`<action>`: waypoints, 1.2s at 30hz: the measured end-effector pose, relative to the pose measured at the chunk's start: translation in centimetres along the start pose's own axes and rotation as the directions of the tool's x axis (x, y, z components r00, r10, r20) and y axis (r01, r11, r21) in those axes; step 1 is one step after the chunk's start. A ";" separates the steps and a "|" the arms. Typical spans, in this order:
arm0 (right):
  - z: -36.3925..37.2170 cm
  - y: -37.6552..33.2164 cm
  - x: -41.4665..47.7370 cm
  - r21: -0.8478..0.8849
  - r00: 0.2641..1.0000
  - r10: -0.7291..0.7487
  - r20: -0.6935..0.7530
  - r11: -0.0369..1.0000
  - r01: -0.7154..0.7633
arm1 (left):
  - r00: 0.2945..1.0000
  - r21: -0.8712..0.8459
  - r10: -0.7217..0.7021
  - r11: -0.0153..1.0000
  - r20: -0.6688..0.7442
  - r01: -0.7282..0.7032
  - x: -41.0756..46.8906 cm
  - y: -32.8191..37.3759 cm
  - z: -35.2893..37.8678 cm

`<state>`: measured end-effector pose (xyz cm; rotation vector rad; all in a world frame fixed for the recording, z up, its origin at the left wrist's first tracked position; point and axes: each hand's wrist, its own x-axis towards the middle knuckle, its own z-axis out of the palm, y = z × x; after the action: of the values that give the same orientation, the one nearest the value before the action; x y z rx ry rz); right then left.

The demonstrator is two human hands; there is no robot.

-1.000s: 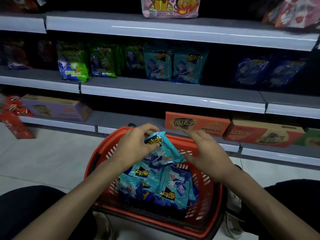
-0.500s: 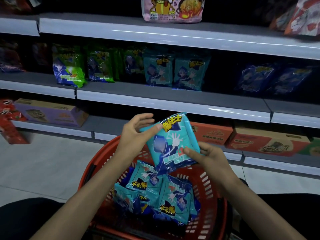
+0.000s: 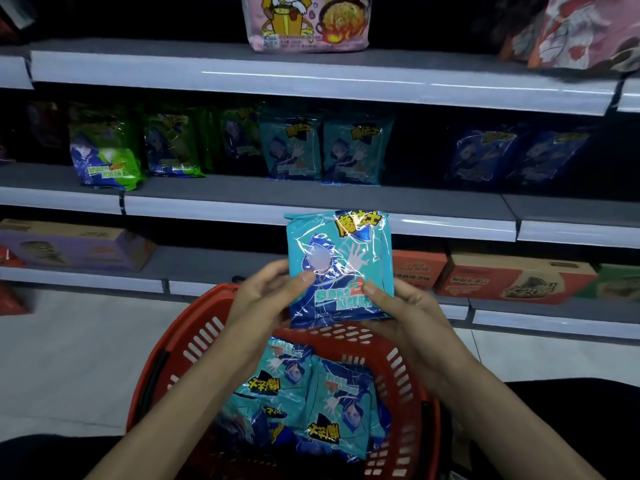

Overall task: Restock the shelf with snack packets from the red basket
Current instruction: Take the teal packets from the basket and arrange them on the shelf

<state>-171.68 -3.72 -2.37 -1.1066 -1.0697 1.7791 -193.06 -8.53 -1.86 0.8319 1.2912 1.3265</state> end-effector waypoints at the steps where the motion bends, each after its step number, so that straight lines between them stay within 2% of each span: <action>1: -0.1 0.0 0.0 0.003 1.000 0.003 0.004 1.000 -0.003 | 1.000 0.001 0.008 1.000 -0.003 -0.008 -0.1 0.0 0.0; 21: -0.2 -1.4 -1.1 0.022 1.000 -0.017 0.014 1.000 0.016 | 0.998 -0.037 0.051 0.998 -0.030 -0.053 -0.3 0.7 1.2; 23: 0.1 -1.1 -1.1 -0.090 0.988 -0.122 -0.097 0.990 0.113 | 0.995 -0.019 0.089 0.996 -0.044 -0.090 -0.8 1.0 1.6; 25: 0.3 -0.8 -1.0 -0.317 0.919 -0.319 -0.233 0.918 0.239 | 0.988 0.034 0.146 0.989 -0.052 -0.144 -1.3 1.0 2.2; 27: 0.5 -0.6 -1.0 -0.388 0.889 -0.395 -0.230 0.875 0.288 | 0.978 0.070 0.202 0.977 -0.039 -0.199 -1.9 0.8 3.0; 31: 1.0 -0.6 -1.4 -0.213 0.961 -0.242 -0.132 0.954 0.211 | 0.950 0.139 0.299 0.941 0.085 -0.309 -3.3 0.3 4.4; 36: 1.3 -0.7 -1.8 -0.092 0.983 -0.156 -0.095 0.985 0.147 | 0.899 0.322 0.401 0.839 0.178 -0.439 -4.4 -0.3 5.4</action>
<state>-172.21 -5.40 -0.87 -1.1232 -1.1451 1.5543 -186.91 -11.57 -0.39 1.4915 1.3317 1.3792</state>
